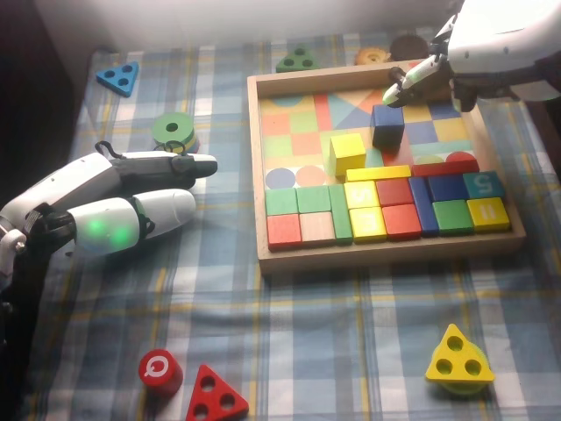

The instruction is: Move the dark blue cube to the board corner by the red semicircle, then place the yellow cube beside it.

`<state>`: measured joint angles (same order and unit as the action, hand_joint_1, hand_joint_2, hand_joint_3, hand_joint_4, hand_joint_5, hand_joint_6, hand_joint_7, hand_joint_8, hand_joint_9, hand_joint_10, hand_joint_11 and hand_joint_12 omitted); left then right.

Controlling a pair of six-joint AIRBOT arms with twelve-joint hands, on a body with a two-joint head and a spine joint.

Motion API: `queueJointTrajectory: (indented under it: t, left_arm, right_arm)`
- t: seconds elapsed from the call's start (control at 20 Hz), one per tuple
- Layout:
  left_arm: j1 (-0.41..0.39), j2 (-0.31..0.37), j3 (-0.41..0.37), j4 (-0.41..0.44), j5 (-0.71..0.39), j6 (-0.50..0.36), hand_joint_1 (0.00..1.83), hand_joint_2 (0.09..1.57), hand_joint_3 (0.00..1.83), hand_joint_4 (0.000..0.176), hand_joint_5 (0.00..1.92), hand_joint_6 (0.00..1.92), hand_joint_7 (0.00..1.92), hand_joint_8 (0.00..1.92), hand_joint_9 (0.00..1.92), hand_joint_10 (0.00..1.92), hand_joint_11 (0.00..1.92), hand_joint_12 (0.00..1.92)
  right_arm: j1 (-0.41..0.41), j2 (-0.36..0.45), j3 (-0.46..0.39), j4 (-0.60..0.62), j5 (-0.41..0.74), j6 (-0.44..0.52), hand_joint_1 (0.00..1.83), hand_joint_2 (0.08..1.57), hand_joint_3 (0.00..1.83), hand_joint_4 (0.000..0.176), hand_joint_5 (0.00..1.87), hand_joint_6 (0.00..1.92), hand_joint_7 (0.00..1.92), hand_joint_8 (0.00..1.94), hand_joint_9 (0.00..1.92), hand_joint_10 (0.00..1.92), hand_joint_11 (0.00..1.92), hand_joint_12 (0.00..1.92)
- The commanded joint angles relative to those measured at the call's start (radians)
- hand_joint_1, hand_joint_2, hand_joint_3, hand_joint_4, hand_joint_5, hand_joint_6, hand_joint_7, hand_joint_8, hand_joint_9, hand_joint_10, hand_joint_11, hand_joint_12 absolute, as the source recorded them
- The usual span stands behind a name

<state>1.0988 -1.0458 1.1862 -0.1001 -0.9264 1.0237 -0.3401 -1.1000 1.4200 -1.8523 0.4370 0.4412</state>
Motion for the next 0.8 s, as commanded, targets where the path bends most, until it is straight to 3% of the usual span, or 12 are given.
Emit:
queueJointTrajectory:
  t: [0.0, 0.1, 0.25, 0.3, 0.35, 0.6, 0.75]
  left_arm:
    - [-0.014, -0.007, 0.006, -0.006, -0.107, -0.007, 0.37, 1.32, 0.00, 0.006, 0.49, 0.00, 0.36, 0.00, 0.38, 0.00, 0.07, 0.58]
    - [-0.014, -0.007, 0.008, -0.006, -0.105, -0.008, 0.34, 1.33, 0.00, 0.003, 0.49, 0.00, 0.35, 0.00, 0.37, 0.00, 0.06, 0.58]
    - [-0.014, -0.006, 0.008, -0.006, -0.102, -0.008, 0.35, 1.33, 0.00, 0.007, 0.48, 0.00, 0.36, 0.00, 0.38, 0.00, 0.07, 0.58]
    - [-0.014, -0.007, 0.007, -0.006, -0.102, -0.008, 0.35, 1.33, 0.00, 0.000, 0.48, 0.00, 0.36, 0.01, 0.38, 0.01, 0.08, 0.58]
    - [-0.014, -0.007, 0.007, -0.006, -0.102, -0.008, 0.31, 1.33, 0.00, 0.009, 0.47, 0.00, 0.36, 0.00, 0.38, 0.00, 0.07, 0.58]
    - [-0.014, -0.007, 0.006, -0.006, -0.099, -0.008, 0.32, 1.33, 0.00, 0.010, 0.48, 0.01, 0.36, 0.00, 0.38, 0.00, 0.08, 0.57]
    - [-0.014, -0.008, 0.006, -0.006, -0.097, -0.010, 0.34, 1.32, 0.00, 0.010, 0.48, 0.00, 0.37, 0.00, 0.40, 0.01, 0.09, 0.57]
  right_arm:
    - [0.003, -0.005, 0.004, 0.019, -0.020, -0.007, 1.65, 1.18, 0.00, 0.000, 0.45, 0.00, 1.34, 1.94, 1.51, 1.92, 1.56, 1.92]
    - [-0.005, -0.010, 0.011, 0.012, -0.021, -0.007, 1.56, 1.19, 0.00, 0.000, 0.35, 0.00, 1.34, 1.94, 1.47, 1.92, 1.50, 1.92]
    - [-0.020, -0.024, 0.028, 0.012, -0.021, 0.000, 1.54, 1.20, 0.00, 0.000, 0.36, 0.01, 1.32, 1.94, 1.46, 1.92, 1.50, 1.92]
    - [-0.020, -0.024, 0.029, 0.012, -0.021, 0.000, 1.54, 1.20, 0.00, 0.000, 0.35, 0.00, 1.30, 1.94, 1.44, 1.92, 1.48, 1.92]
    - [-0.020, -0.024, 0.030, 0.012, -0.021, 0.000, 1.52, 1.20, 0.00, 0.000, 0.35, 0.00, 1.27, 1.94, 1.42, 1.92, 1.46, 1.92]
    - [-0.022, -0.009, 0.028, 0.004, -0.037, 0.013, 1.55, 1.18, 0.00, 0.000, 0.33, 0.00, 1.24, 1.94, 1.44, 1.92, 1.42, 1.92]
    - [-0.022, 0.003, 0.027, -0.037, -0.054, 0.038, 1.59, 1.20, 0.00, 0.000, 0.37, 0.01, 1.23, 1.94, 1.48, 1.92, 1.49, 1.92]
